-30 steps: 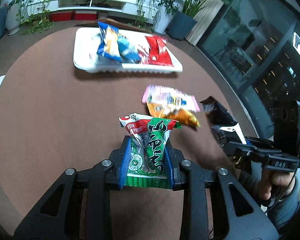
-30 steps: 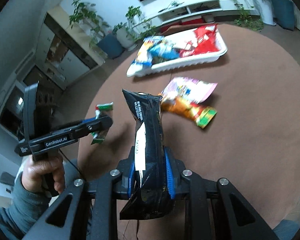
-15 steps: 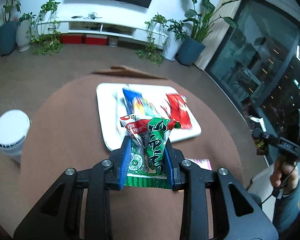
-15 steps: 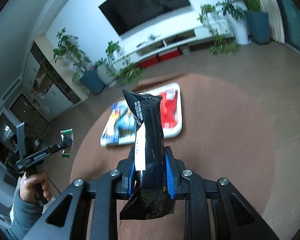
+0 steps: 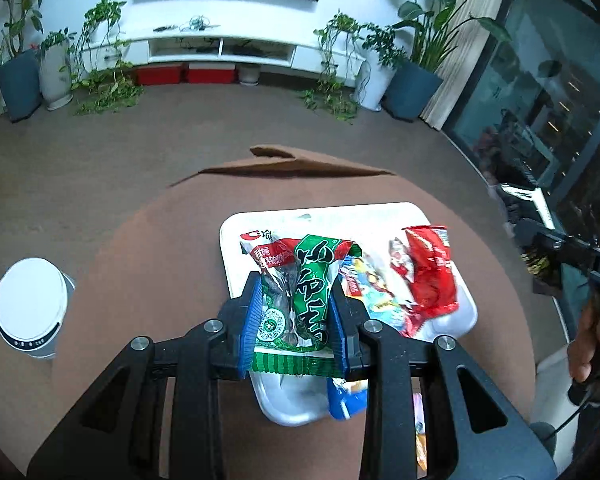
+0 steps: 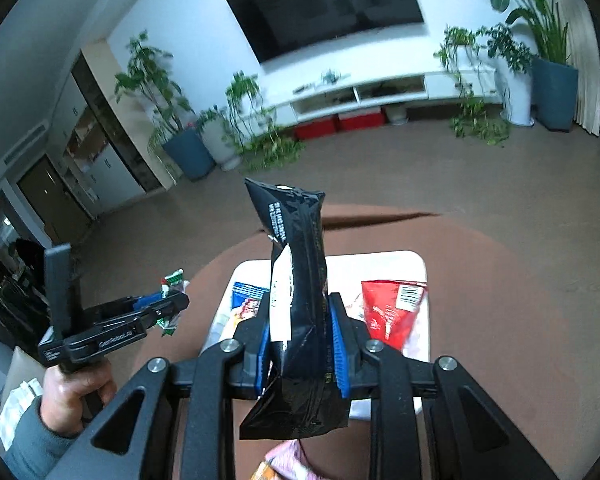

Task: Organize snacks
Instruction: 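Carry the green packet to the tray with the left tool while the right tool carries the black bag, then release the green packet and black bag into the tray, pull both tools back, then move both tools back to the orange and pink packets on the table, then grasp the orange wafer packet with the left tool, then grasp the pink cartoon packet with the right tool, then carry the orange packet to the tray with the left tool while the right tool carries the pink packet, then release both packets into the tray and pull both tools back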

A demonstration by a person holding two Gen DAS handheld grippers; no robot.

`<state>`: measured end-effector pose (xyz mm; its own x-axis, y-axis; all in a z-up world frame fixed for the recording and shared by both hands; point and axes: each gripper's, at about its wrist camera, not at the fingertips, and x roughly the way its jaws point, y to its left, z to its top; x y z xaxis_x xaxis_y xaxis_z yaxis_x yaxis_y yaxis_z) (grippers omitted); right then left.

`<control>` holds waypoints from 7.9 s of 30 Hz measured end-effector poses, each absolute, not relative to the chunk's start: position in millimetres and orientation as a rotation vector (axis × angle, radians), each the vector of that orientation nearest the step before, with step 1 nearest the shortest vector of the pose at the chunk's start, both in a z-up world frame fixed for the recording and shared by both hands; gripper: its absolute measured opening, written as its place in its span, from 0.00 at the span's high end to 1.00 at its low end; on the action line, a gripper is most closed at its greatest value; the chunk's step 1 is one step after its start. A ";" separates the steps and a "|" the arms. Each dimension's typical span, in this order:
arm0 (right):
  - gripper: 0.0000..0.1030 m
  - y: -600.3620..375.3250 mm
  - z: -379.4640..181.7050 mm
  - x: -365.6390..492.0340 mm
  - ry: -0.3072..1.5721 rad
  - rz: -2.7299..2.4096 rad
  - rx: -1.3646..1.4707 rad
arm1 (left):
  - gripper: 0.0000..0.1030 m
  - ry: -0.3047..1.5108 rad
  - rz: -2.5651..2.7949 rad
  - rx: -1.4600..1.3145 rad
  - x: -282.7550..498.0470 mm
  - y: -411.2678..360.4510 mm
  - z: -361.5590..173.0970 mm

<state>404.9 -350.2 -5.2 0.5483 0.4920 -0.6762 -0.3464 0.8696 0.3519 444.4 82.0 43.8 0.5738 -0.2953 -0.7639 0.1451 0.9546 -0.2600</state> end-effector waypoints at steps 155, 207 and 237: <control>0.38 -298.6 -121.5 263.4 1.095 0.320 -0.095 | 0.80 1.025 -0.267 -0.132 208.1 24.4 -61.2; 0.84 -359.5 30.1 360.6 0.814 0.421 0.148 | 0.80 0.851 -0.266 -0.137 408.6 53.7 69.0; 0.82 -274.6 -84.1 455.9 1.069 0.417 0.033 | 0.80 0.983 -0.267 -0.205 522.2 48.4 -64.9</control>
<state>455.9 -274.6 -84.1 0.4107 0.3469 -0.8432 -0.3151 0.9218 0.2258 522.2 48.4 -64.9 0.5263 -0.3134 -0.7904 0.1293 0.9483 -0.2899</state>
